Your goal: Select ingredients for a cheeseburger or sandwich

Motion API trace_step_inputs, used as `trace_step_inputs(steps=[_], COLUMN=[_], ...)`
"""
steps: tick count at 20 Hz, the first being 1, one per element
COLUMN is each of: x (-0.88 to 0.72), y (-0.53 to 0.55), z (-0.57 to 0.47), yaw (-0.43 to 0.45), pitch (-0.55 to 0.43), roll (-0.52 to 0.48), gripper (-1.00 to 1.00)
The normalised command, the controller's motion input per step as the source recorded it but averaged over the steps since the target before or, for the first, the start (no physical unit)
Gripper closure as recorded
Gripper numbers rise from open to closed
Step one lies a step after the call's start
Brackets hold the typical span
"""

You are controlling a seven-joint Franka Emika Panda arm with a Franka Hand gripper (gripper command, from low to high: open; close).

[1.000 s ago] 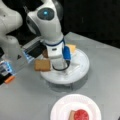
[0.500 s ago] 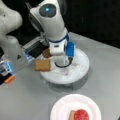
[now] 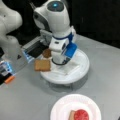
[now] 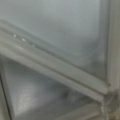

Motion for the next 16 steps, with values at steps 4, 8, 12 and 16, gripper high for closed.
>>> trace_step_inputs(steps=[4, 8, 12, 16], x=[0.01, -0.08, -0.12, -0.09], y=[0.01, -0.13, -0.25, -0.28], z=[-0.02, 0.08, 0.11, -0.03], yaw=[0.034, 0.108, 0.155, 0.191], pitch=[-0.001, 0.018, 0.025, -0.009], roll=[-0.202, -0.136, -0.115, -0.078], gripper=[-1.0, -1.0, -1.0, -1.0])
